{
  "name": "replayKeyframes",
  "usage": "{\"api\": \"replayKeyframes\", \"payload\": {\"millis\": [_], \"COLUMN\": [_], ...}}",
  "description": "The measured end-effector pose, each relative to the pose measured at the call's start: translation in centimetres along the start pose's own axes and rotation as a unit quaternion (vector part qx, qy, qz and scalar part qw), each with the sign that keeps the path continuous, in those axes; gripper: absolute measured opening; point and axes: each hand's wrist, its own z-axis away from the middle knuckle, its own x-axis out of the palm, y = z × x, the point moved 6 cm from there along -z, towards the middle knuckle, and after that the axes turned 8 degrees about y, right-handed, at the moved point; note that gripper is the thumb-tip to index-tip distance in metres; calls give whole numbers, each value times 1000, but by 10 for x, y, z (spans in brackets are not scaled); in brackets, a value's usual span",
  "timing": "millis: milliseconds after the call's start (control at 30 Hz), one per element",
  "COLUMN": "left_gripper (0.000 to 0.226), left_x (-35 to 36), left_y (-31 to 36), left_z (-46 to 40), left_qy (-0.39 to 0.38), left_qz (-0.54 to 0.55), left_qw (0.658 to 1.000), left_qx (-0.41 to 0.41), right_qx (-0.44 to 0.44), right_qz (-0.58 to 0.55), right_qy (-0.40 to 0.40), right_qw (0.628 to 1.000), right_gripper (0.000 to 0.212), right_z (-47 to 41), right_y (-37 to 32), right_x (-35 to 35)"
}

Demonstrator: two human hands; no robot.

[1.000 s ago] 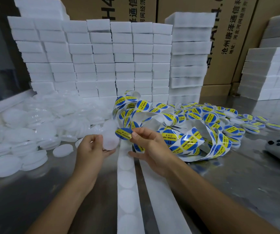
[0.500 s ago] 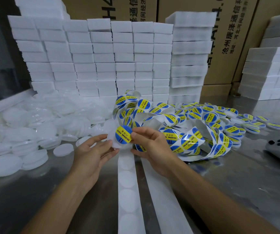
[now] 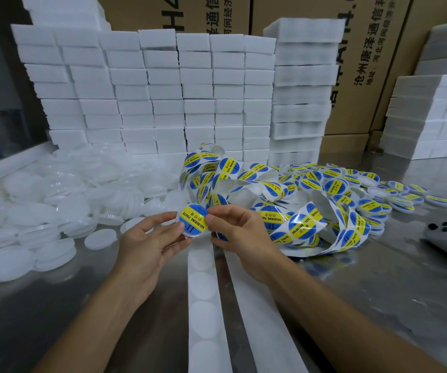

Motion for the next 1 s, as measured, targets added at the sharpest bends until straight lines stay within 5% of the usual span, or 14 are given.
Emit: {"api": "replayKeyframes", "payload": {"millis": [600, 1000], "left_gripper": [17, 20], "left_x": [2, 6], "left_y": [9, 11], "left_z": [5, 8], "left_qy": [18, -4], "left_qz": [-56, -46], "left_qw": [996, 994], "left_qx": [67, 102], "right_qx": [-31, -162], "right_qz": [9, 136], "right_qy": [14, 98], "right_qw": [999, 973], "right_gripper": [10, 15], "right_z": [-4, -3], "right_y": [3, -7], "right_x": [-4, -12]}}
